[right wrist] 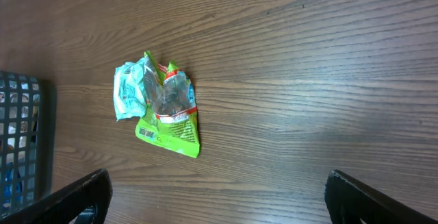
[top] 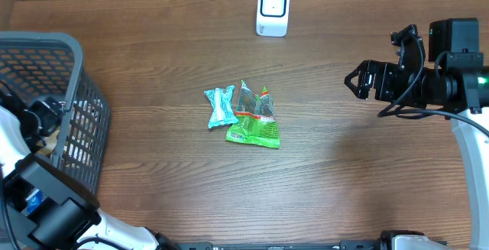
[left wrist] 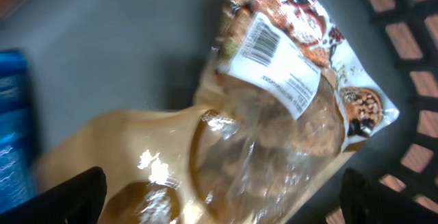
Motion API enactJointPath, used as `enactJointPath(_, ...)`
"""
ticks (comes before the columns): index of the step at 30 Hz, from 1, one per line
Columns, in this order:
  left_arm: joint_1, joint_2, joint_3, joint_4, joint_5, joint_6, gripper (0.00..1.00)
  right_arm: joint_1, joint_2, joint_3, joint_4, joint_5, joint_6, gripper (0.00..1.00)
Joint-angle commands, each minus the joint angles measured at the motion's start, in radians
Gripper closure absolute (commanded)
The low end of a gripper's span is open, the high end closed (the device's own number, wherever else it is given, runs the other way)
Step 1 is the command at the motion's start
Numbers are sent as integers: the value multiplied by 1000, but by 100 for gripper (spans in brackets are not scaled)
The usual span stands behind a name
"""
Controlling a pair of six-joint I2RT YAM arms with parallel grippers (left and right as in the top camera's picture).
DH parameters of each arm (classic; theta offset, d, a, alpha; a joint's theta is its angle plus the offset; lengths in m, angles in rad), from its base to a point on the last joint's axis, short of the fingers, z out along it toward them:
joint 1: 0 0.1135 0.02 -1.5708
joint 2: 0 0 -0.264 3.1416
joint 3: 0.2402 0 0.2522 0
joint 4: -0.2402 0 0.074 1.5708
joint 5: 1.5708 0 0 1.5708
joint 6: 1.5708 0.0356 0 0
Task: Scan the item barcode
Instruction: 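Reach the left gripper into the basket and grasp the dried mushroom bag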
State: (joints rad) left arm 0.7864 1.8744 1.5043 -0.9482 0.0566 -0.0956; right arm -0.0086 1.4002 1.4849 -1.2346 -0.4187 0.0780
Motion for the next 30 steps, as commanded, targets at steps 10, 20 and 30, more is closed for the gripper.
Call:
enactJointPath(10,-54,-2,-293,254,43,73,0,2,-1,11,-2,-2,-7,0)
enactJointPath(20,-54,0,-306,219,37,26,96,2,-1,11,-9,-2,-7,0)
enactJointPath(30,-54,-6,50,-84,56,-82,96,2,-1,11,-9,-2,-7,0)
